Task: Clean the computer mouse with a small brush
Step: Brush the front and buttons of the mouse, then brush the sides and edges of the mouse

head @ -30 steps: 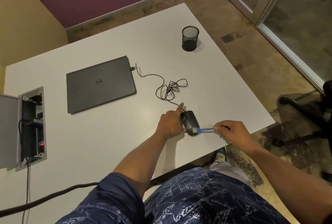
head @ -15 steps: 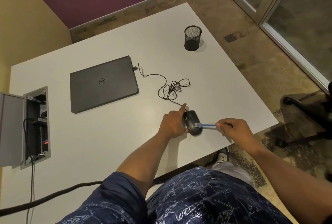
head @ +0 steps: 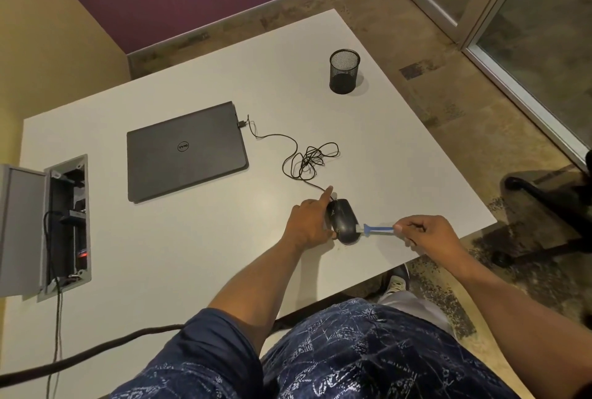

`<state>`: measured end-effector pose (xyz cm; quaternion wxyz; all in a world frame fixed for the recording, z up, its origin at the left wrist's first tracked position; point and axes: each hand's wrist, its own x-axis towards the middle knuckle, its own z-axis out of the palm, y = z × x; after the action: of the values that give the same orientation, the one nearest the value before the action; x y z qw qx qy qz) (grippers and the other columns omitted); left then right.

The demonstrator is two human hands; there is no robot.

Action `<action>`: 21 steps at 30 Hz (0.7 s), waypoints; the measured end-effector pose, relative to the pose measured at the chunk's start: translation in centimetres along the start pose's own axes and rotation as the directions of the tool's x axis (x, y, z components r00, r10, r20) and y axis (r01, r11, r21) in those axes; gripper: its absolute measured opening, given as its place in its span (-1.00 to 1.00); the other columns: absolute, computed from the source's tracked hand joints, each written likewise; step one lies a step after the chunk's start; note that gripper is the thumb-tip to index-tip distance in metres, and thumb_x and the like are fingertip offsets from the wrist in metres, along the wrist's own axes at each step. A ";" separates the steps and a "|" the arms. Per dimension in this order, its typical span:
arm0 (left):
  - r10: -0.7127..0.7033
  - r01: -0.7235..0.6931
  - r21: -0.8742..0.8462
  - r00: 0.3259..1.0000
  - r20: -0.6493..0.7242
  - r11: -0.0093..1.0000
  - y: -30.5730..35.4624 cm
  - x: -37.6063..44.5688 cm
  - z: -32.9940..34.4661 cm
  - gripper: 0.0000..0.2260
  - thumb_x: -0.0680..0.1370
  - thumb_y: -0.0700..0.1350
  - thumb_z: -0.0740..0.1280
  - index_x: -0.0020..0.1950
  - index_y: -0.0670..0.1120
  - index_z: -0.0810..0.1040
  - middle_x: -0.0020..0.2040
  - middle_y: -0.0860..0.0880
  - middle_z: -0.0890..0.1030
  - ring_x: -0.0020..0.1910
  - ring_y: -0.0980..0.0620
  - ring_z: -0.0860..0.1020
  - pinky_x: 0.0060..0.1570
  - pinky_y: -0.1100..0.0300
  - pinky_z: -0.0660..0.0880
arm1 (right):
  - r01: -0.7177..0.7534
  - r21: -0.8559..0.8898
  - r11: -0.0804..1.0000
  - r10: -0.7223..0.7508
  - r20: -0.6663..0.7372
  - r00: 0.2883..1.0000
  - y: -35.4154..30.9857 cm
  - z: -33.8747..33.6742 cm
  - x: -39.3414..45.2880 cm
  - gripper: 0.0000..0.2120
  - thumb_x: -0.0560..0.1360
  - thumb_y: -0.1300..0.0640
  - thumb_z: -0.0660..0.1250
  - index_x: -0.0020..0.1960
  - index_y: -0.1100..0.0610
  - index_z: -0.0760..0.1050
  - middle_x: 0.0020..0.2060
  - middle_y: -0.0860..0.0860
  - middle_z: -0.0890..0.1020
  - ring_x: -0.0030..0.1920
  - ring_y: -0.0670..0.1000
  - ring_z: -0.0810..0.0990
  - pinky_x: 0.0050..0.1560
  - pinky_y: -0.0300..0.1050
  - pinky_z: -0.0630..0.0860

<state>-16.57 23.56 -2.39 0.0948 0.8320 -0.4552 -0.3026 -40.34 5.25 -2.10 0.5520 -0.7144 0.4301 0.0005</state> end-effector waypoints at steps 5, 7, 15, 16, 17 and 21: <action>0.002 -0.002 0.020 1.000 -0.017 1.000 -0.1 0.0 0.2 0.02 0.40 0.09 0.54 0.69 0.01 -0.03 0.45 -0.02 0.50 0.41 -0.12 0.42 0.33 -0.06 0.39 | -0.001 -0.048 0.999 0.005 0.093 0.996 -0.5 0.3 0.2 -0.93 0.50 0.12 0.51 -0.16 0.03 0.75 -0.44 0.04 0.67 -0.46 -0.08 0.54 -0.39 -0.19 0.48; -0.002 0.002 0.015 1.000 -0.015 1.000 -0.1 0.1 0.3 0.02 0.40 0.08 0.54 0.68 0.02 -0.02 0.46 -0.02 0.50 0.41 -0.12 0.42 0.33 -0.06 0.39 | 0.005 -0.012 1.000 -0.004 0.063 0.998 -0.4 0.3 0.4 -0.92 0.49 0.12 0.51 -0.17 0.01 0.75 -0.44 0.04 0.67 -0.46 -0.10 0.55 -0.42 -0.23 0.48; -0.012 0.012 -0.003 1.000 -0.022 1.000 -0.2 0.1 0.5 0.01 0.40 0.09 0.54 0.68 0.04 -0.01 0.44 -0.02 0.51 0.40 -0.14 0.44 0.31 -0.06 0.38 | -0.044 0.092 0.995 0.038 0.073 0.997 -0.3 1.5 0.6 -0.93 0.49 0.12 0.51 -0.12 0.11 0.75 -0.45 0.06 0.66 -0.49 -0.05 0.54 -0.51 -0.23 0.46; -0.018 0.018 -0.010 0.999 -0.029 1.000 -0.2 0.1 0.5 -0.02 0.41 0.09 0.53 0.68 0.03 0.02 0.44 -0.03 0.51 0.40 -0.14 0.44 0.32 -0.05 0.38 | -0.048 0.127 0.991 0.043 0.041 0.998 -0.4 2.0 0.6 -0.91 0.50 0.11 0.51 -0.10 0.13 0.74 -0.45 0.07 0.66 -0.49 -0.02 0.54 -0.51 -0.20 0.45; -0.032 0.030 -0.029 0.998 -0.046 0.999 -0.1 0.0 0.4 -0.07 0.43 0.10 0.51 0.67 0.03 0.07 0.44 -0.04 0.51 0.40 -0.14 0.44 0.34 -0.05 0.38 | -0.053 0.169 0.984 0.053 0.003 0.999 -0.6 2.6 0.7 -0.89 0.50 0.11 0.51 -0.08 0.15 0.73 -0.44 0.09 0.67 -0.48 0.01 0.54 -0.49 -0.17 0.44; -0.159 0.093 -0.244 0.950 -0.268 0.965 0.8 -0.3 0.5 -0.65 0.53 0.04 0.39 0.26 -0.08 0.57 0.18 -0.07 0.56 0.15 -0.08 0.56 0.14 0.03 0.54 | -0.068 0.353 0.933 0.103 -0.081 0.991 -2.2 5.4 1.4 -0.87 0.53 0.12 0.47 -0.06 0.20 0.70 -0.37 0.12 0.71 -0.41 0.10 0.59 -0.43 -0.11 0.43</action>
<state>-17.47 23.41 -2.31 0.2349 0.8779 -0.3445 -0.2354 -35.60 8.70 -3.11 0.6478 -0.5847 0.4805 -0.0868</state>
